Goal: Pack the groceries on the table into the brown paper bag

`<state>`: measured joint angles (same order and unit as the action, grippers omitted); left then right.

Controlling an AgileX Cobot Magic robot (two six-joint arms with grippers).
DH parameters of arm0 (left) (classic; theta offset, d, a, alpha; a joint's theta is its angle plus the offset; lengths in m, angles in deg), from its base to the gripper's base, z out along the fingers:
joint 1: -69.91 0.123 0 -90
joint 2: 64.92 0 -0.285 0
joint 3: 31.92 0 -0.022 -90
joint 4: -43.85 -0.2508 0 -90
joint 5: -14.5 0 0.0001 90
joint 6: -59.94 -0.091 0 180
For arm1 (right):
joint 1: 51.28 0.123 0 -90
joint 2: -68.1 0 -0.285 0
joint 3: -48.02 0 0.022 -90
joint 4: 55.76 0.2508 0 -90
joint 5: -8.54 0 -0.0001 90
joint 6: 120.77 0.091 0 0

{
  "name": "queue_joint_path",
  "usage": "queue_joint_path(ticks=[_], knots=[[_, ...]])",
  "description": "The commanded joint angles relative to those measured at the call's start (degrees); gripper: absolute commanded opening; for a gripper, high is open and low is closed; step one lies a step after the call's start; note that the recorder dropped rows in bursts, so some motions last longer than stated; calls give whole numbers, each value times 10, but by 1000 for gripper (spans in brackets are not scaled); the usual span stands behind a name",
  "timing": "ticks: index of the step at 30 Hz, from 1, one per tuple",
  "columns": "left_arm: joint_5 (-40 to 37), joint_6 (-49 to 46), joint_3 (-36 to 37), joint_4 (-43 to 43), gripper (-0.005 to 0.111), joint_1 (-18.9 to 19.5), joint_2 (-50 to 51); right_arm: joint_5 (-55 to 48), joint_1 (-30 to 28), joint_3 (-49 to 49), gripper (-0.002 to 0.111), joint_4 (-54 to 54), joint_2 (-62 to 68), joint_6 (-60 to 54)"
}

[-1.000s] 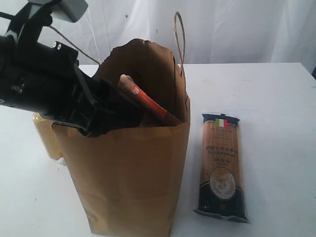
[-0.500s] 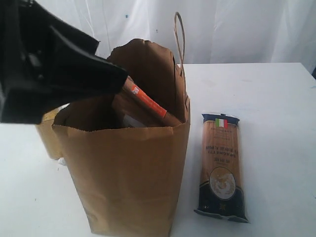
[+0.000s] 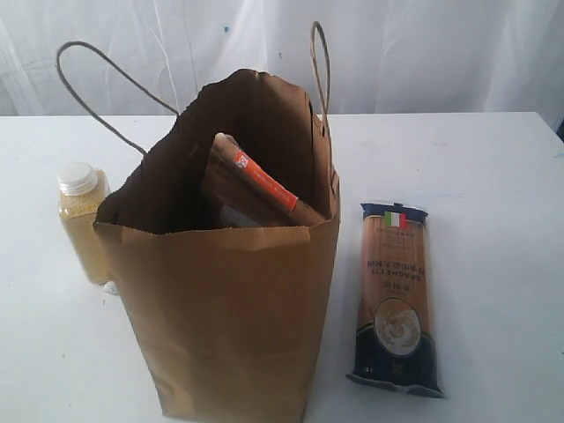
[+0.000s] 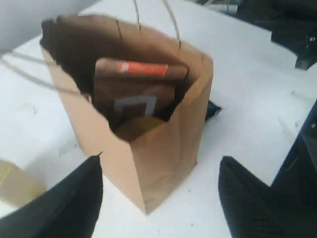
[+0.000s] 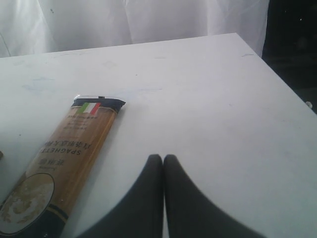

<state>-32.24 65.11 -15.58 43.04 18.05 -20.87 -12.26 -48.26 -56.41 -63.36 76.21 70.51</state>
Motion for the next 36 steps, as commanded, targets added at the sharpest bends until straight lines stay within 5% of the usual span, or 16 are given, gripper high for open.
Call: queue_joint_path(ticks=[1, 14, 22, 30, 36], knots=[[-26, 86, 83, -35, 68, -2, -42, 3, -2, 1, 0, -1, -3, 0], [121, 440, 309, -282, 68, -2, -55, 3, -2, 1, 0, -1, -3, 0], [178, 636, 375, -399, 68, -2, -6, 3, -2, 1, 0, -1, -3, 0], [253, 929, 375, -672, 68, -2, 217, 3, -2, 1, 0, -1, -3, 0], [226, 1118, 374, -817, 68, 13, 343, 3, -2, 1, 0, -1, -3, 0]])
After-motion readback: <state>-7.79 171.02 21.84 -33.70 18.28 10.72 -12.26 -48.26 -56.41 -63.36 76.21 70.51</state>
